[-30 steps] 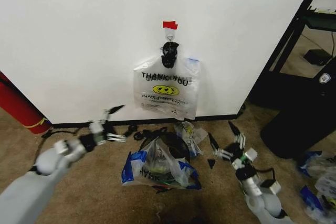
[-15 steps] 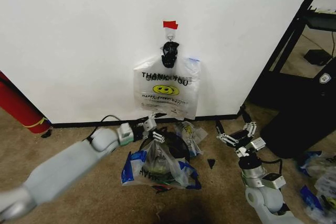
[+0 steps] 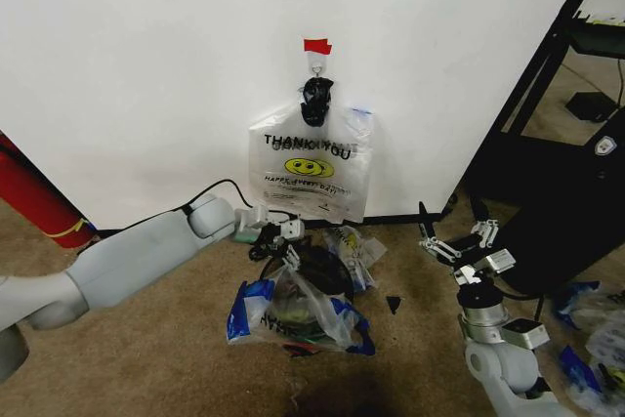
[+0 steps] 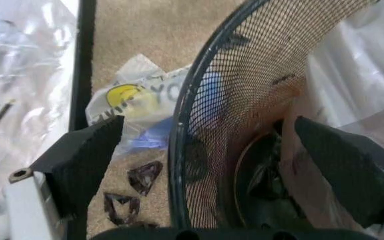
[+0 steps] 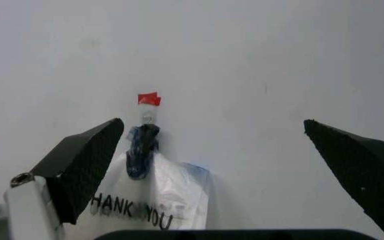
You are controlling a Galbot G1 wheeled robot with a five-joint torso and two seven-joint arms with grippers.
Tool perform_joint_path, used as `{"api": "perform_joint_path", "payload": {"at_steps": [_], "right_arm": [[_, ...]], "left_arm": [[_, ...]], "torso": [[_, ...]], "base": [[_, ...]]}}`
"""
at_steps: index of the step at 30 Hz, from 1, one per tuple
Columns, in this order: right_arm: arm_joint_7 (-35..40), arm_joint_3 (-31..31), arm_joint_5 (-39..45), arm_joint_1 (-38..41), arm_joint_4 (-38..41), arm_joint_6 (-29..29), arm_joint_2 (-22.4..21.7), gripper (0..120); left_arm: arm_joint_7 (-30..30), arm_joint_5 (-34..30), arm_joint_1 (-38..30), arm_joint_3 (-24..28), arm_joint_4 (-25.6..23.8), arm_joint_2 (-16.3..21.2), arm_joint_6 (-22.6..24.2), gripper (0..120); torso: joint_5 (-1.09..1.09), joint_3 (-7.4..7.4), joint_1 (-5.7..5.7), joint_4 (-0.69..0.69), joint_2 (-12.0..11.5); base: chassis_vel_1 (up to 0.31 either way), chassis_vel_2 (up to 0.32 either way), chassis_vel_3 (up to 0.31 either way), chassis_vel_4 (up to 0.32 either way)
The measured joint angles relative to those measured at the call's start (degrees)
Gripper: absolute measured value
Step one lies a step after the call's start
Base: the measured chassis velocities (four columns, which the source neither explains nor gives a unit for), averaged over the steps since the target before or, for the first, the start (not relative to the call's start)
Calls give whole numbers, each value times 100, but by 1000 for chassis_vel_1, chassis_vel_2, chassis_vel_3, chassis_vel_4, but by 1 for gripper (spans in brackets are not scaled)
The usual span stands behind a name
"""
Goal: Pick up the garbage bag from the wall and place it over the trash bin.
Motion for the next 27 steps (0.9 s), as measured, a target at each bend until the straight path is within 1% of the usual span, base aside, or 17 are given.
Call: {"api": "perform_joint_path", "payload": {"at_steps": [2, 6, 8, 9, 10, 12, 16, 17, 18, 20, 23, 25, 27], "right_arm": [[2, 4, 2, -3, 0, 0, 12, 100], [3, 11, 4, -12, -6, 10, 26, 100], [3, 17, 5, -17, -16, 20, 26, 100], [3, 17, 5, -17, -30, 27, 27, 100], [3, 17, 5, -17, -30, 27, 27, 100], [3, 18, 2, -15, -56, 36, 26, 100], [-2, 15, -18, 3, -73, 48, 45, 100], [-3, 13, -26, 2, -73, 49, 48, 100], [-3, 13, -26, 2, -73, 49, 48, 100], [-7, 12, -54, -9, -62, 52, 55, 100], [-11, 13, -88, -39, -38, 60, 67, 100], [-12, 13, -92, -46, -31, 61, 69, 100], [-14, 15, -114, -72, -1, 63, 72, 100]], "left_arm": [[-17, 105, -43, 74, 131, -126, 30, 100], [-54, 166, -88, 115, 270, -247, 57, 100], [-63, 164, -116, 115, 293, -281, 84, 96], [-55, 161, -145, 117, 300, -292, 110, 91], [-55, 161, -145, 117, 300, -292, 110, 91], [3, 168, -188, 130, 308, -298, 158, 85], [191, 344, -197, 129, 339, -338, 234, 67], [228, 416, -184, 108, 359, -355, 226, 63], [228, 416, -184, 108, 359, -355, 226, 63], [300, 565, -138, 62, 400, -398, 198, 54], [331, 629, -88, 4, 408, -419, 194, 39], [333, 630, -84, -3, 406, -419, 196, 38], [335, 629, -69, -36, 381, -407, 208, 26]], "torso": [[0, 0, 0, 0, 0], [0, 0, 0, 1, 0], [0, 0, 0, 1, 0], [0, 0, 0, 0, 0], [0, 0, 0, 0, 0], [1, 0, 0, 0, 0], [0, 0, 0, 1, 0], [1, 0, 0, 1, 0], [1, 0, 0, 1, 0], [0, 0, 0, 0, 0], [0, 0, 0, 1, 0], [0, 0, 0, 1, 0], [-1, 0, 0, 0, 0]], "base": [[0, 0, 0, 0], [0, 0, 0, 0], [0, 0, 0, 0], [0, 0, 0, 0], [0, 0, 0, 0], [0, 0, 0, 0], [0, 0, 0, 0], [0, 0, 0, 0], [0, 0, 0, 0], [0, 0, 0, 0], [0, 0, 0, 0], [0, 0, 0, 0], [0, 0, 0, 0]]}}
